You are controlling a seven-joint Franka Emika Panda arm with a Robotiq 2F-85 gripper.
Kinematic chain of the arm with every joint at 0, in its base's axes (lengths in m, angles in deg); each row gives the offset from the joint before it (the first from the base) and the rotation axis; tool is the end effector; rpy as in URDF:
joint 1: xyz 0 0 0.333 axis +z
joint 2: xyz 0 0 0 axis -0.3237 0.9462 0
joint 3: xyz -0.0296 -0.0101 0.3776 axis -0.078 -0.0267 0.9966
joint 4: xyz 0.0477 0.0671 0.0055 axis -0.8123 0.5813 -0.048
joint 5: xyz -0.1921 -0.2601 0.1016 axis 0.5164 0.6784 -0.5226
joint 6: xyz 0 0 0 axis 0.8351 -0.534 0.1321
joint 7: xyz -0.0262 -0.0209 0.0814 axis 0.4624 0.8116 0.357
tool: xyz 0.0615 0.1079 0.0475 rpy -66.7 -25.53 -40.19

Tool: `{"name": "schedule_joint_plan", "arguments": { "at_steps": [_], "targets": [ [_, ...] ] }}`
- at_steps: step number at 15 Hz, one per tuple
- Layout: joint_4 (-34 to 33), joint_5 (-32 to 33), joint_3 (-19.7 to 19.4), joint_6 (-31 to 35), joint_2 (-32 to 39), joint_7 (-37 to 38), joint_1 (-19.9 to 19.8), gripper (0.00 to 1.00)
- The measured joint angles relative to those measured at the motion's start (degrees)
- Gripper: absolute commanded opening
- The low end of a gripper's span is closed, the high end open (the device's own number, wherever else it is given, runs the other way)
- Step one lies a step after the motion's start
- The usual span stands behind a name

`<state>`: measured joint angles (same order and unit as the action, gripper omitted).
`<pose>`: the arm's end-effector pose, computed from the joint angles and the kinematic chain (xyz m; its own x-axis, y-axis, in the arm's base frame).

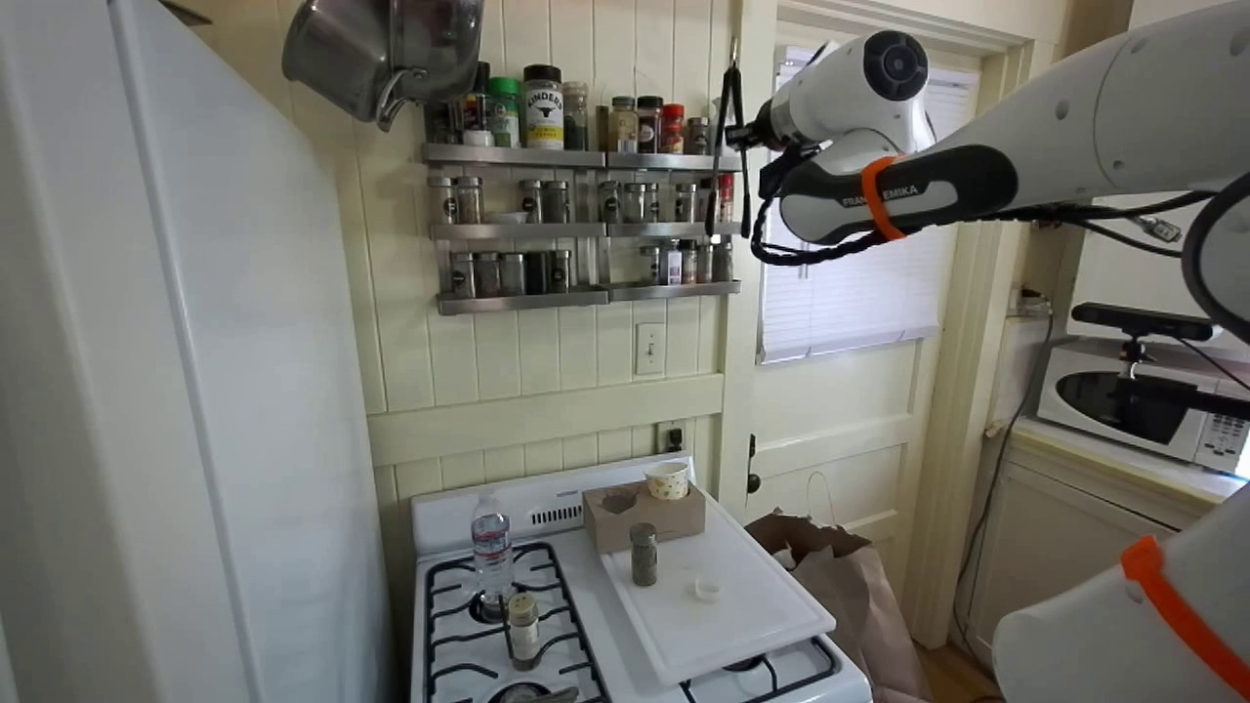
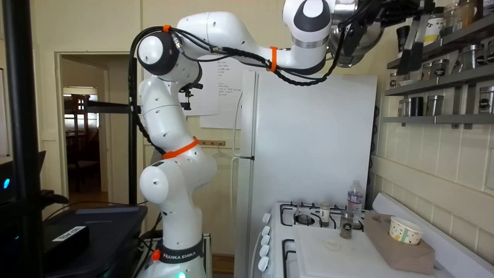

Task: Put the tongs on the first top shelf

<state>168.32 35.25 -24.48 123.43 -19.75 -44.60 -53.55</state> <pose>0.3859 -0.0860 0.8622 0.1044 0.1062 0.9888 -0.4361 -0.8887 0.1415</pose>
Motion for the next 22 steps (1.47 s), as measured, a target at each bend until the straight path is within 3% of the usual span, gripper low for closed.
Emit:
{"name": "schedule_joint_plan", "arguments": {
  "at_steps": [5, 6, 7, 8, 10, 17, 22],
  "targets": [
    [-9.6, 2.55, 13.02, 2.93, 0.11, 12.24, -19.33, 0.02],
    [-11.47, 2.68, 15.63, 3.05, 0.59, 14.02, -23.46, 0.08],
    [-13.22, 2.7, 17.93, 3.08, 1.24, 15.17, -26.89, 0.08],
    [-14.71, 2.71, 19.64, 3.08, 1.97, 15.78, -29.29, 0.02],
    [-15.99, 2.71, 20.71, 3.08, 2.97, 15.93, -30.7, 0.02],
    [-16.81, 2.24, 20.5, 2.99, 3.71, 15.99, -29.94, 0.02],
    [-19.85, 1.76, 20.85, 1.21, 3.79, 20.51, -33.83, 0.02]
  ]
}}
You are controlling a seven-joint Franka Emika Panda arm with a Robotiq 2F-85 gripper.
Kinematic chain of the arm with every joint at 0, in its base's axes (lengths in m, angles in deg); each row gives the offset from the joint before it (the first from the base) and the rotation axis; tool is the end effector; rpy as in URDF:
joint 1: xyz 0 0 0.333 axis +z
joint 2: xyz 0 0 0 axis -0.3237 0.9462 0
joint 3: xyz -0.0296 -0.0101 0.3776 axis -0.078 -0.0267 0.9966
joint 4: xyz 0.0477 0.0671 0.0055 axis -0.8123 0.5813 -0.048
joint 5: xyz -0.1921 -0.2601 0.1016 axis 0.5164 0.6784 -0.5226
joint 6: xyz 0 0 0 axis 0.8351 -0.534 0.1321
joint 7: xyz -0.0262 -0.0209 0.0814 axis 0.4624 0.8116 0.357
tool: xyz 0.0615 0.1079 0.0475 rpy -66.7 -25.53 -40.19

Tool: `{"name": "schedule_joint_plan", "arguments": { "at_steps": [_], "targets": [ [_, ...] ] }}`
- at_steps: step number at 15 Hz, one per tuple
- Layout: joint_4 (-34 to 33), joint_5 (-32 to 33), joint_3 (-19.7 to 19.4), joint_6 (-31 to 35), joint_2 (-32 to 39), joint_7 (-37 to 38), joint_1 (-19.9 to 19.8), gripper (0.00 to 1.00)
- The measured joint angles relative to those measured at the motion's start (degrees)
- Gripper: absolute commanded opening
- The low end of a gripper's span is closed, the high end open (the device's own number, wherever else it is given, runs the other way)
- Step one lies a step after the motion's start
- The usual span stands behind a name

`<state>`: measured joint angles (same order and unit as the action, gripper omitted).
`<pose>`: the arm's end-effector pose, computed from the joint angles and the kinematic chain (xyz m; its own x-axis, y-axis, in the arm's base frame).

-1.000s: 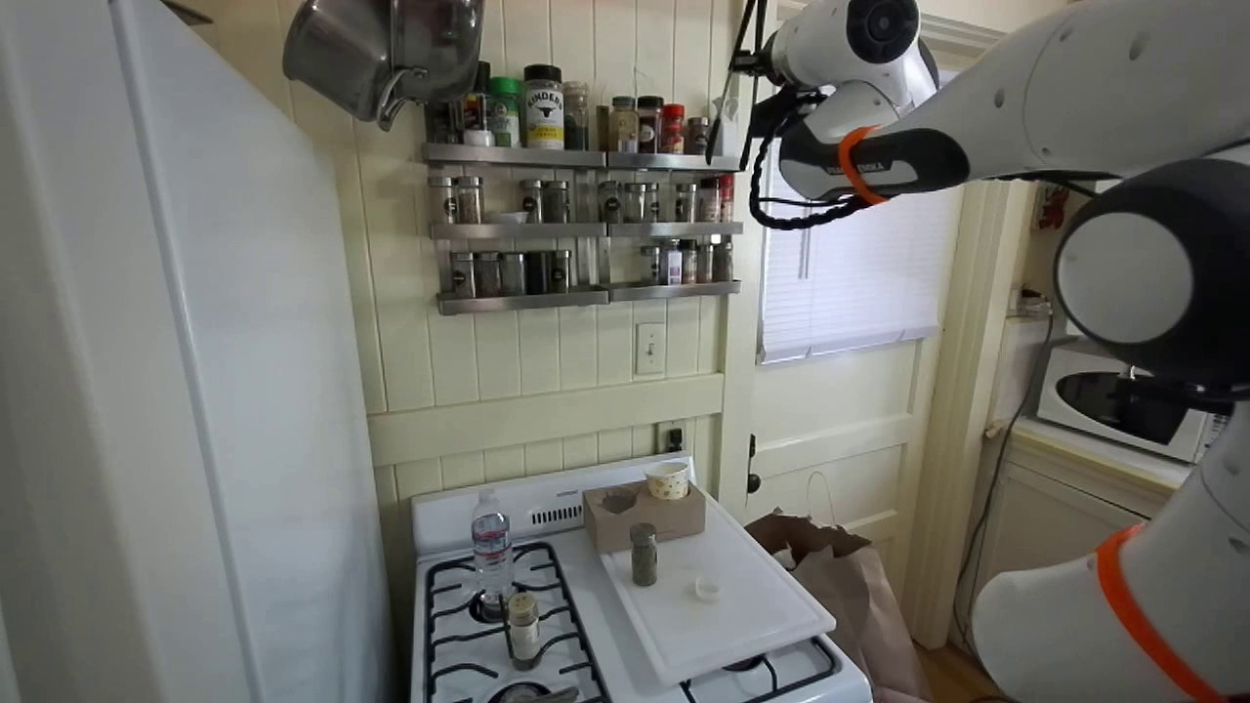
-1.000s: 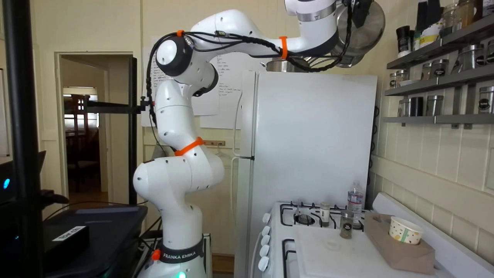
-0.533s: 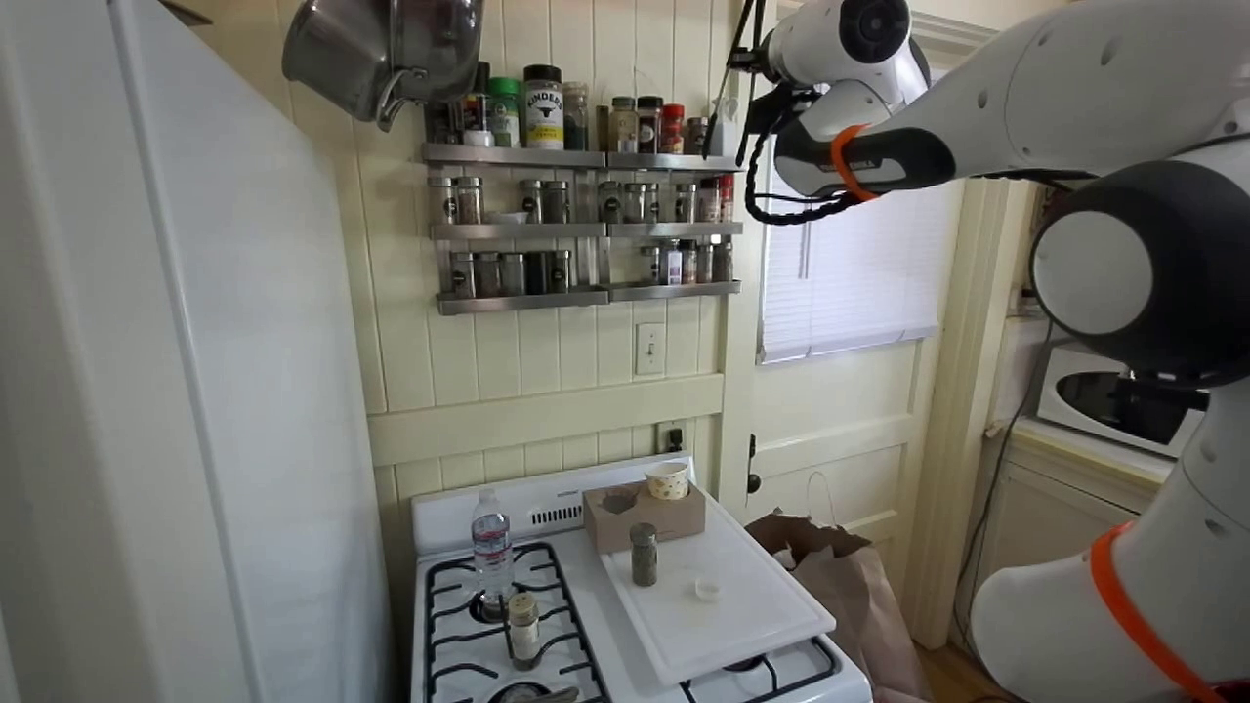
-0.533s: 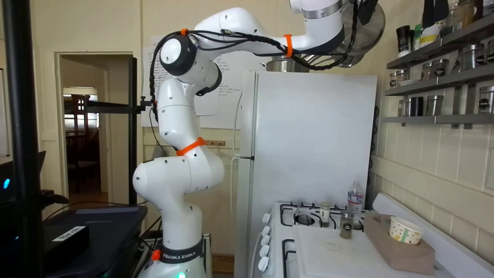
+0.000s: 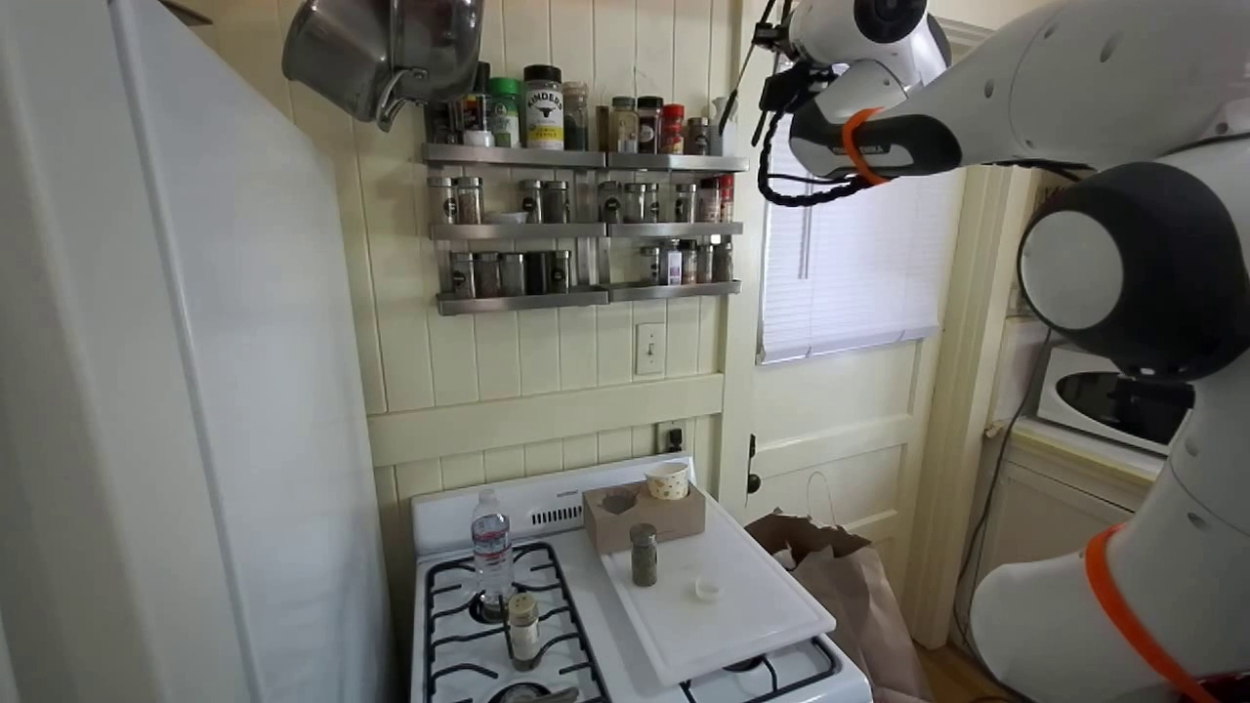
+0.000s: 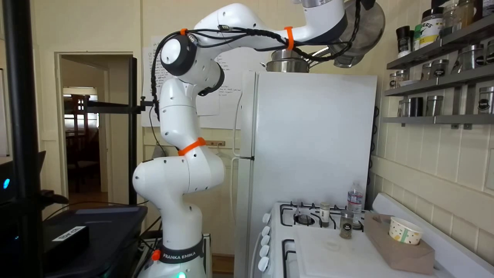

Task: Put the tongs on the first top shelf

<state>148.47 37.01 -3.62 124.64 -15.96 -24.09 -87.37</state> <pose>0.3979 -0.1055 0.9596 -0.2103 0.0611 0.9757 -0.5899 -0.8038 -0.0768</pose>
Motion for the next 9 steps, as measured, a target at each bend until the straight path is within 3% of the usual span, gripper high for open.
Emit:
{"name": "schedule_joint_plan", "arguments": {
  "at_steps": [5, 8, 9],
  "targets": [
    [-3.09, 0.02, 1.8, -1.5, 1.1, 1.43, -1.81, 0.02],
    [-4.58, -0.18, 2.18, -2.29, 3.56, -1.02, 1.68, 0.02],
    [-5.17, -0.79, 2.01, -2.29, 4.63, -2.06, 3.31, 0.08]
  ]
}}
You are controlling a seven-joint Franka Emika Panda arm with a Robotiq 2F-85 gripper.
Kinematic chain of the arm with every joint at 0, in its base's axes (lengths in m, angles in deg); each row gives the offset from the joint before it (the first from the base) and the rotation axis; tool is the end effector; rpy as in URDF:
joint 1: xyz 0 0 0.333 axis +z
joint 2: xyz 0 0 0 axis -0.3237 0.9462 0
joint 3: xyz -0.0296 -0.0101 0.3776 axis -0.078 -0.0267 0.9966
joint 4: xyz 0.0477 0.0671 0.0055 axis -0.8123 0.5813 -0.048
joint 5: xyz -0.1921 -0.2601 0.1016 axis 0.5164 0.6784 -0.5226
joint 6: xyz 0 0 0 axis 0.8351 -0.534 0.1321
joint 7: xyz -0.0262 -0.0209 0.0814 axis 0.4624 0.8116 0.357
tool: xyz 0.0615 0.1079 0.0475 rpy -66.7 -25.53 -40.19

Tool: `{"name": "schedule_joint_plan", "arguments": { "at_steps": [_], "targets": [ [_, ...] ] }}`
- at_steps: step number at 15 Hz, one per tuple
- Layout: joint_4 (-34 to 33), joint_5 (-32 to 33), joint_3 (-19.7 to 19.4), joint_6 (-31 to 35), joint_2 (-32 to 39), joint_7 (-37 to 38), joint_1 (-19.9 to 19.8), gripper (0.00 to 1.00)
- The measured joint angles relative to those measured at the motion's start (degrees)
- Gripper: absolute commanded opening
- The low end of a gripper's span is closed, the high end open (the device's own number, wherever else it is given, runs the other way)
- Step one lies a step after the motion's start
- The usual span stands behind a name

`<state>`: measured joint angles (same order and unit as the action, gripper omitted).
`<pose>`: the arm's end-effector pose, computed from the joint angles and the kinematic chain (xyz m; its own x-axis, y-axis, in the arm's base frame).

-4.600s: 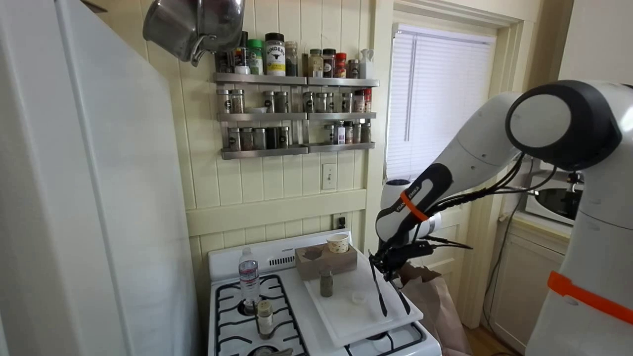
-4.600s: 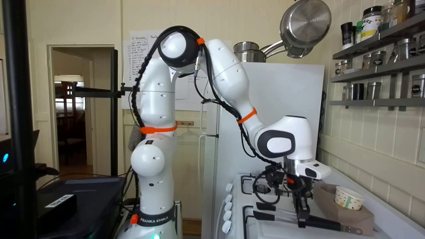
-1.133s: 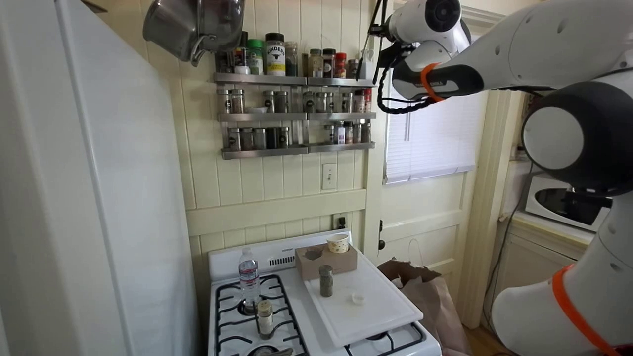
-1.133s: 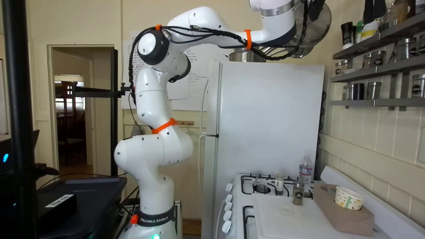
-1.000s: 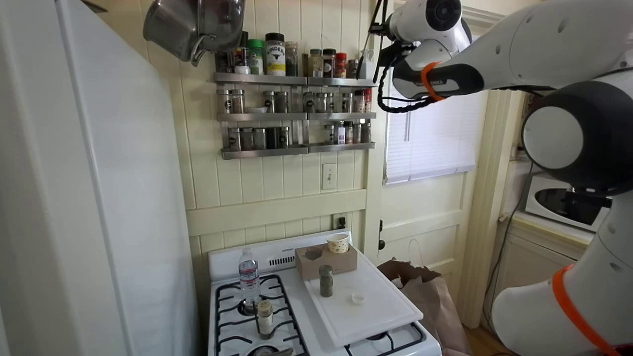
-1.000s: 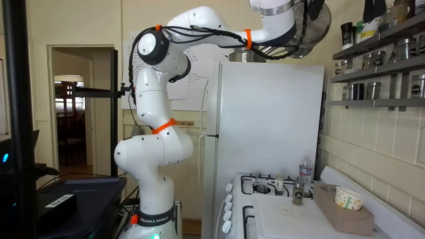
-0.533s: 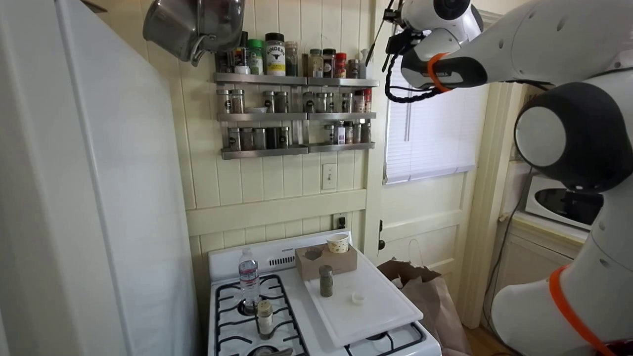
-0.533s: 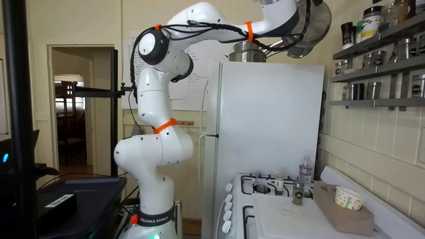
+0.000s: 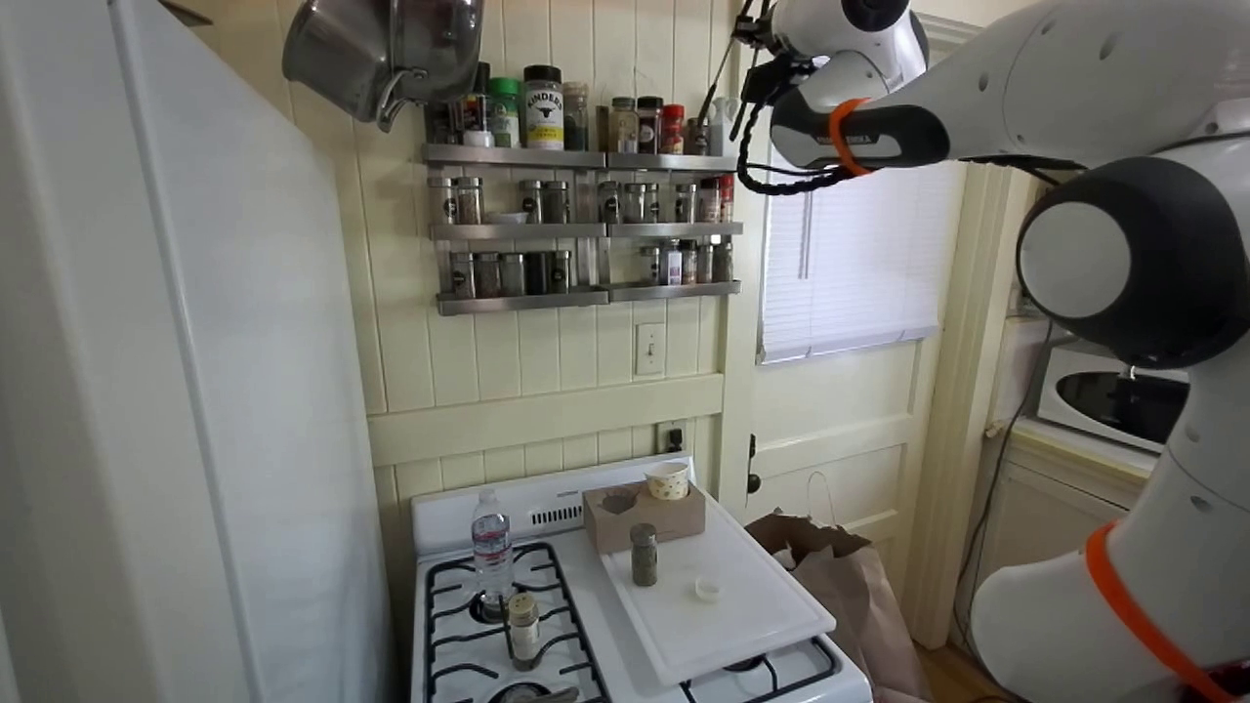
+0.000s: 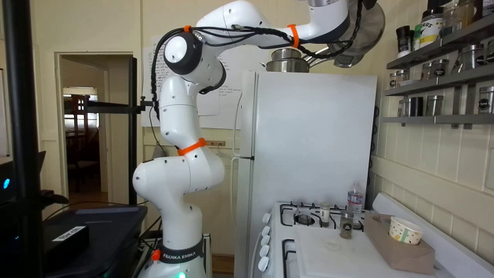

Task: Put the tongs on the first top shelf

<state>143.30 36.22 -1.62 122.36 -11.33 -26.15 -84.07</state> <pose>0.4190 -0.0997 0.9697 -0.2096 0.0228 0.9775 -0.5267 -0.8449 -0.0932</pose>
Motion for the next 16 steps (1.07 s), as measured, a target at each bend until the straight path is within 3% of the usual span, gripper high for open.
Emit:
{"name": "schedule_joint_plan", "arguments": {
  "at_steps": [3, 16],
  "targets": [
    [-1.51, -2.47, -1.13, 0.0, 2.64, -3.04, 4.35, 0.02],
    [-2.83, -2.5, -2.2, 0.0, 3.95, -3.13, 3.93, 0.02]
  ]
}}
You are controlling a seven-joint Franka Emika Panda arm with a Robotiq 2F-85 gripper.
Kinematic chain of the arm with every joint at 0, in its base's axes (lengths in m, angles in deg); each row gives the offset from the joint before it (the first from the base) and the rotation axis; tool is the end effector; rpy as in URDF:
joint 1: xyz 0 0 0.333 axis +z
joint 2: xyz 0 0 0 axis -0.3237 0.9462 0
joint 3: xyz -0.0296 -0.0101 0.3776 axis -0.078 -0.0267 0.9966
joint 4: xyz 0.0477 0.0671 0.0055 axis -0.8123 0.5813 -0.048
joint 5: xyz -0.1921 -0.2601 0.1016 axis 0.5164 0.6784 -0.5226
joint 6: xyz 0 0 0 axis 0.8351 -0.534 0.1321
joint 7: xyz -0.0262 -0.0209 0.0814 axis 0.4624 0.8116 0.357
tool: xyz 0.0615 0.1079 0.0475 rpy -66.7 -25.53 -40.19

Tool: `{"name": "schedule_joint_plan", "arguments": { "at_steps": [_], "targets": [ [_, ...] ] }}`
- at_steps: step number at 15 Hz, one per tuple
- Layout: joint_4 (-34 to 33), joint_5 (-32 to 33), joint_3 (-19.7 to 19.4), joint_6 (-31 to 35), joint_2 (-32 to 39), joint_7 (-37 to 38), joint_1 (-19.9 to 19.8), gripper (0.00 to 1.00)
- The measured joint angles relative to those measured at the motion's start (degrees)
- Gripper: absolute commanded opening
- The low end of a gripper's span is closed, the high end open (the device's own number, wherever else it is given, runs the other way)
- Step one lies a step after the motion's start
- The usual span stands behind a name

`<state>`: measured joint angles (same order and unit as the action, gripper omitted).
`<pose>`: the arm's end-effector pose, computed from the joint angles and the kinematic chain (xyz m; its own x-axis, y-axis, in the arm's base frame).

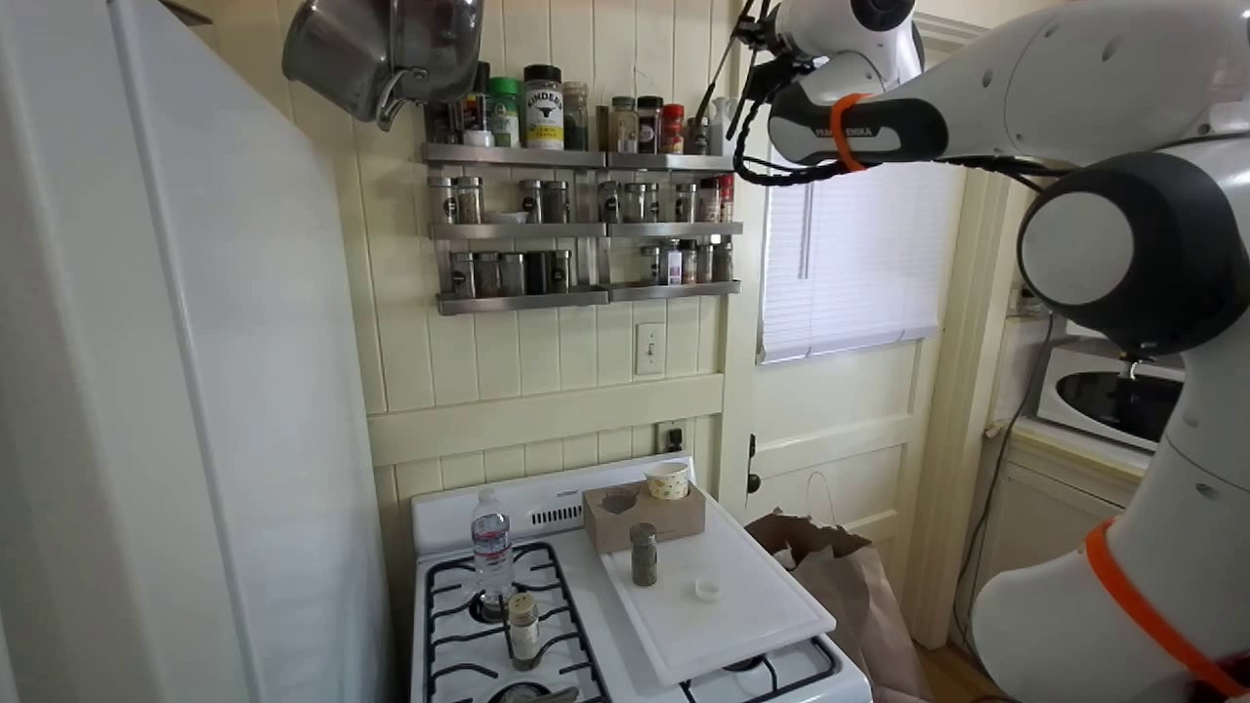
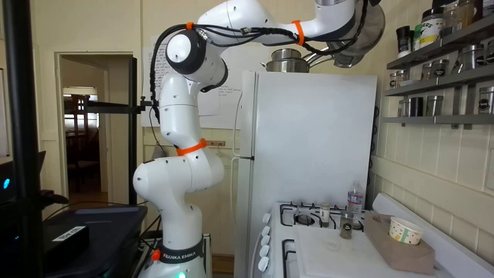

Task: Put the tongs on the first top shelf

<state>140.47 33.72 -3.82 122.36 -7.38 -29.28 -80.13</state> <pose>0.4256 -0.1215 0.9751 -0.2207 -0.0167 0.9752 -0.4923 -0.8612 -0.1262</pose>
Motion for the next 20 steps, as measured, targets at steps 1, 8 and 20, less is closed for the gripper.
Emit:
{"name": "schedule_joint_plan", "arguments": {
  "at_steps": [1, 8, 20],
  "targets": [
    [-0.43, 0.0, 0.0, 0.0, 0.17, 0.0, 0.0, 0.02],
    [-2.92, 0.0, 0.09, 0.0, 1.71, 0.0, -0.06, 0.02],
    [-4.51, 0.01, 0.77, 0.0, 3.59, 0.0, 0.06, 0.02]
  ]
}}
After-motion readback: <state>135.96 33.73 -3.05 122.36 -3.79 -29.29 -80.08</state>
